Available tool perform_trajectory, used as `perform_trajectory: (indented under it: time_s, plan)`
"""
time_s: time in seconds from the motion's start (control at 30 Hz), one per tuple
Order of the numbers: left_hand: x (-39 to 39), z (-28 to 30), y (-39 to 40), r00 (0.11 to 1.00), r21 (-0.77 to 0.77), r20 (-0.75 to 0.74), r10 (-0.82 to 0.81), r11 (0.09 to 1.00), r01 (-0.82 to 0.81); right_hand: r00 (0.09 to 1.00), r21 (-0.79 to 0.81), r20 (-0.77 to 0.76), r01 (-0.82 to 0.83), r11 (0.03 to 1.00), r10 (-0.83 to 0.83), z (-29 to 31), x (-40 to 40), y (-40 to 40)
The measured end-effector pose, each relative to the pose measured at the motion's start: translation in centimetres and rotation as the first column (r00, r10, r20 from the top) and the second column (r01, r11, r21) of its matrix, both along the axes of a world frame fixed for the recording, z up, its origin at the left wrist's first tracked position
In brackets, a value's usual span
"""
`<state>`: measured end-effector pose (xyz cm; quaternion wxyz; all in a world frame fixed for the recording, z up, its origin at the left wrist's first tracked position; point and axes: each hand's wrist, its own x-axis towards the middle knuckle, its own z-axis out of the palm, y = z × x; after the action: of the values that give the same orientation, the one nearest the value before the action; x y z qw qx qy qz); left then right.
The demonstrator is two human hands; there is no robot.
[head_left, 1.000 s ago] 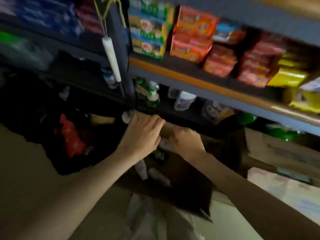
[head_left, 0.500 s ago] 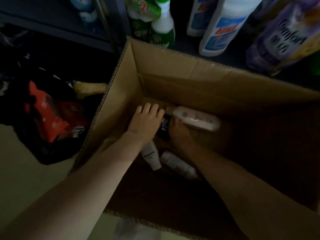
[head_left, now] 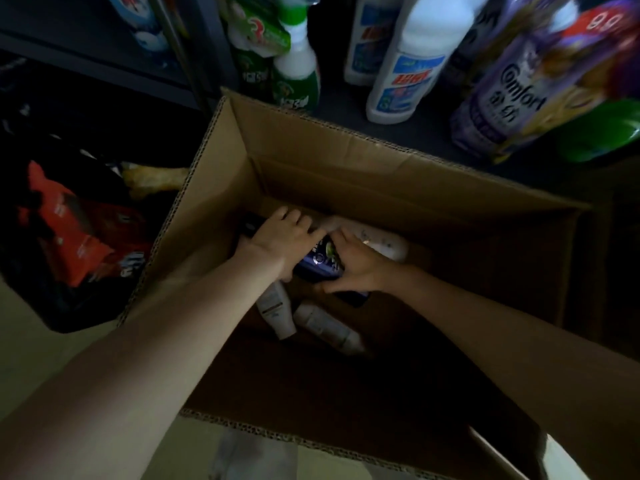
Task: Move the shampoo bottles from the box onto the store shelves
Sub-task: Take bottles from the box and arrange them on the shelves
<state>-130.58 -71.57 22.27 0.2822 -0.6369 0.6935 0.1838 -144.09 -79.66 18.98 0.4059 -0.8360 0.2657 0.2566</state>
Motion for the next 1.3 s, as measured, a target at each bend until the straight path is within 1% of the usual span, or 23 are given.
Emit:
perform_trajectory:
  time_s: [0.03,0.07,0.1,0.13,0.2,0.27,0.33,0.4,0.47,0.53,0.57,0.63,0.67,0.77,0.87,0.97,1.0,1.03,1.07,1.1,1.13,1.23,1.3]
  plan:
    - [0.0,0.0,-0.3,1.0,0.034,0.02,0.021,0.999,-0.022,0.999,0.042,-0.032,0.041,0.998,-0.039,0.0,0.4,-0.7]
    - [0.0,0.0,-0.4,0.998,0.066,0.055,0.02,0.998,-0.024,0.996,0.051,-0.038,0.077,0.996,-0.075,-0.8,0.5,-1.4]
    - [0.0,-0.1,-0.4,0.996,0.097,0.091,0.001,0.995,-0.01,0.995,-0.023,-0.05,0.083,0.996,-0.084,-1.9,0.3,-2.1]
    - [0.1,-0.3,-0.2,0.993,0.127,0.116,-0.021,0.992,0.007,0.991,-0.139,-0.12,0.04,0.989,-0.057,-3.1,0.1,-2.7]
    - [0.6,-0.8,0.4,0.987,0.191,0.154,-0.051,0.981,0.021,0.969,-0.34,-0.219,0.037,0.94,-0.118,-6.0,-0.6,-3.1]
    - [1.1,-1.2,0.8,0.98,0.228,0.182,-0.076,0.973,0.034,0.932,-0.405,-0.295,0.075,0.911,-0.209,-8.1,-1.0,-2.7]
    - [1.4,-1.6,1.0,0.973,0.257,0.207,-0.103,0.965,0.047,0.924,-0.448,-0.303,0.077,0.891,-0.232,-9.6,-0.5,-1.8]
    - [1.5,-1.9,1.0,0.965,0.283,0.22,-0.142,0.956,0.076,0.915,-0.425,-0.32,0.093,0.901,-0.246,-11.0,0.1,-0.3]
    - [1.2,-1.4,0.5,0.954,0.301,0.237,-0.182,0.948,0.106,0.896,-0.332,-0.337,0.176,0.927,-0.291,-11.2,0.4,1.0]
    - [0.8,0.0,0.1,0.948,0.31,0.232,-0.218,0.94,0.14,0.881,-0.244,-0.365,0.221,0.944,-0.301,-9.9,0.6,1.9]
    - [0.7,1.1,-0.1,0.949,0.289,0.223,-0.223,0.945,0.154,0.876,-0.208,-0.366,0.252,0.945,-0.314,-8.4,0.4,2.0]
    - [0.9,4.7,-0.6,0.946,0.226,0.215,-0.244,0.954,0.195,0.883,-0.141,-0.313,0.322,0.936,-0.351,-4.0,-0.3,1.5]
    - [1.3,7.2,-0.6,0.941,0.204,0.215,-0.261,0.954,0.218,0.897,-0.117,-0.272,0.329,0.937,-0.349,-1.0,-0.7,0.9]
    - [3.0,16.7,-0.6,0.914,0.183,0.22,-0.341,0.935,0.304,0.941,-0.087,-0.179,0.278,0.957,-0.289,10.5,-2.4,-0.9]
    - [4.8,27.8,-1.6,0.859,0.071,0.282,-0.427,0.902,0.426,0.971,-0.147,-0.08,0.213,0.966,-0.226,23.1,-3.1,-2.6]
    - [5.1,38.2,-3.0,0.797,-0.065,0.391,-0.46,0.85,0.522,0.971,-0.231,0.077,0.239,0.943,-0.227,34.5,-3.6,-3.9]
    - [5.1,40.8,-3.4,0.781,-0.101,0.422,-0.46,0.833,0.545,0.964,-0.267,0.128,0.261,0.928,-0.234,37.6,-3.8,-4.3]
    - [5.2,43.8,-3.9,0.75,-0.175,0.466,-0.47,0.782,0.598,0.947,-0.306,0.197,0.304,0.902,-0.252,40.8,-4.1,-4.9]
    - [5.2,47.2,-4.4,0.707,-0.292,0.519,-0.479,0.679,0.674,0.922,-0.328,0.279,0.356,0.875,-0.27,44.4,-4.5,-5.5]
    - [5.0,50.5,-4.6,0.676,-0.393,0.557,-0.482,0.564,0.726,0.88,-0.314,0.366,0.422,0.851,-0.302,48.0,-5.0,-5.8]
    - [4.8,53.8,-4.9,0.645,-0.437,0.585,-0.492,0.479,0.761,0.821,-0.284,0.471,0.487,0.826,-0.322,51.3,-5.6,-6.2]
    - [3.5,62.7,-6.0,0.57,-0.481,0.689,-0.448,0.305,0.822,0.59,-0.157,0.736,0.626,0.764,-0.332,60.6,-7.7,-6.7]
    - [2.0,67.8,-6.4,0.516,-0.514,0.756,-0.403,0.124,0.849,0.441,-0.075,0.847,0.652,0.755,-0.296,65.5,-9.3,-6.8]
